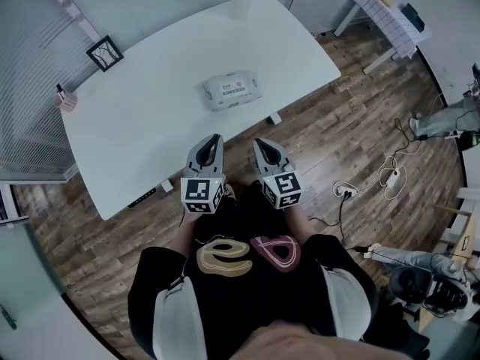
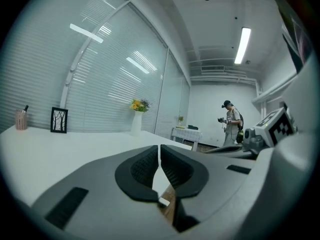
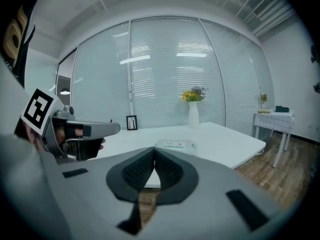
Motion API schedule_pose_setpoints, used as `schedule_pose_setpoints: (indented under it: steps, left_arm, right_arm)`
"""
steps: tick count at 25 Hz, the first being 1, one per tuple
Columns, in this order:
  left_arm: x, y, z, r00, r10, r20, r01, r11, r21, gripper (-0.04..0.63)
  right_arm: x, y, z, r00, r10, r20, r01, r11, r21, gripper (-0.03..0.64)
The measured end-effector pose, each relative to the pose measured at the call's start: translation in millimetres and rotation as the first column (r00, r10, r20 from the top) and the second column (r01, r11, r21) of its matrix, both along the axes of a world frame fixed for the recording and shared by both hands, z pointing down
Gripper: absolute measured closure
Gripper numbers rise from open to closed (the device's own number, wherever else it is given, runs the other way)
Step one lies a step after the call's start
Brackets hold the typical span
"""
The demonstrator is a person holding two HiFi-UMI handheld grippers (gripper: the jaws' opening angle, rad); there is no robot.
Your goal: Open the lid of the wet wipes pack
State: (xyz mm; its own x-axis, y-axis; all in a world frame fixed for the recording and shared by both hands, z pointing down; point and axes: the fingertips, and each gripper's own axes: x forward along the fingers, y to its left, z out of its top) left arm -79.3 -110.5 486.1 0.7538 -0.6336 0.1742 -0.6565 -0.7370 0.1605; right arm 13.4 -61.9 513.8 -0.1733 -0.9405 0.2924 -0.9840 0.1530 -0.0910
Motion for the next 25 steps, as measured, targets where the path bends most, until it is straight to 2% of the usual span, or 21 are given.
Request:
schedule_pose_setpoints:
  steps: [3, 8, 16, 20, 25]
  left_arm:
    - [-2.8, -3.8, 9.7, 1.0, -0.027, -0.002, 0.027, 0.999, -0.031, 0.568]
    - [3.2, -6.7, 17.1, 0.999, -0.038, 0.015, 0.038, 0.999, -0.034, 0.568]
    - [15.0, -40.4, 23.9, 0.992, -0.127, 0.015, 0.128, 0.99, -0.051, 0.568]
    - [30.8, -63.3, 29.0, 0.987, -0.158, 0.025, 0.16, 0.985, -0.061, 0.568]
    - [52.5, -97.4, 37.9, 0.974, -0.224, 0.021, 0.224, 0.967, -0.117, 0.568]
  right_arm:
    - [-1.1, -6.8, 0.6, 1.0, -0.014, 0.006, 0.014, 1.0, 0.006, 0.606]
    - [7.6, -18.7, 6.7, 0.999, -0.034, -0.008, 0.034, 0.999, -0.01, 0.606]
    - [31.2, -55.0, 10.6, 0.995, -0.091, -0.03, 0.09, 0.996, -0.026, 0.606]
    - [43.7, -80.2, 17.2, 0.987, -0.162, -0.017, 0.161, 0.985, -0.062, 0.606]
    - [63.8, -119.4, 13.0, 0.974, -0.228, -0.008, 0.227, 0.972, -0.055, 0.604]
